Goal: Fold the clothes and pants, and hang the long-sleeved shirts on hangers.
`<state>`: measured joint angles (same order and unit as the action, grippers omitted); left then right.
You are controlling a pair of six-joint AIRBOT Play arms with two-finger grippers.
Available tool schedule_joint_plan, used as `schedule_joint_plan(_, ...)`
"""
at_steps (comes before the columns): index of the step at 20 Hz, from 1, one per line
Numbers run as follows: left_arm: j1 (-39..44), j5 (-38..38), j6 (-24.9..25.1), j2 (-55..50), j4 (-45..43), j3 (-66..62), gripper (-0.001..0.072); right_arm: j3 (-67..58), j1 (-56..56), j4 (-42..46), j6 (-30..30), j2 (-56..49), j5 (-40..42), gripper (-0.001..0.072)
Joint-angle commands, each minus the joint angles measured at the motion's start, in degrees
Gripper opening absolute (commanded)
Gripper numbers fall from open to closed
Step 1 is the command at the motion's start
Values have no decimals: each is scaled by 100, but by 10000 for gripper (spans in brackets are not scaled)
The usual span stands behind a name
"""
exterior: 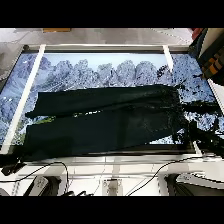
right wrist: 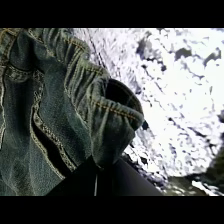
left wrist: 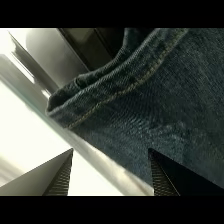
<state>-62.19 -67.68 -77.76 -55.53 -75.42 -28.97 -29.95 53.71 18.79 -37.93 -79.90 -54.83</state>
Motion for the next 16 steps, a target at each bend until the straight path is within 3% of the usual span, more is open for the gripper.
schedule_joint_plan(1,-26,546,26,2,378,269,539,-4,4,0,-2,-4,-13,34)
schedule_joint_plan(2,-26,730,26,0,575,385,536,-4,4,0,-4,-4,-37,35)
schedule_joint_plan(4,-26,1019,72,-2,835,608,458,-4,4,2,-9,-2,-155,34)
schedule_joint_plan(5,-26,1123,149,-2,903,647,380,-4,4,0,-9,2,-247,34)
schedule_joint_plan(6,-26,1196,337,0,1001,643,232,-4,4,9,-7,35,-313,34)
schedule_joint_plan(8,-26,1257,667,33,1213,601,22,-50,11,50,-9,153,-573,34)
schedule_joint_plan(12,-26,1257,1644,431,2201,240,20,-411,11,726,-503,807,-1241,32)
schedule_joint_plan(16,26,1346,2022,758,3222,-205,20,-697,11,2658,-2072,2245,-1185,32)
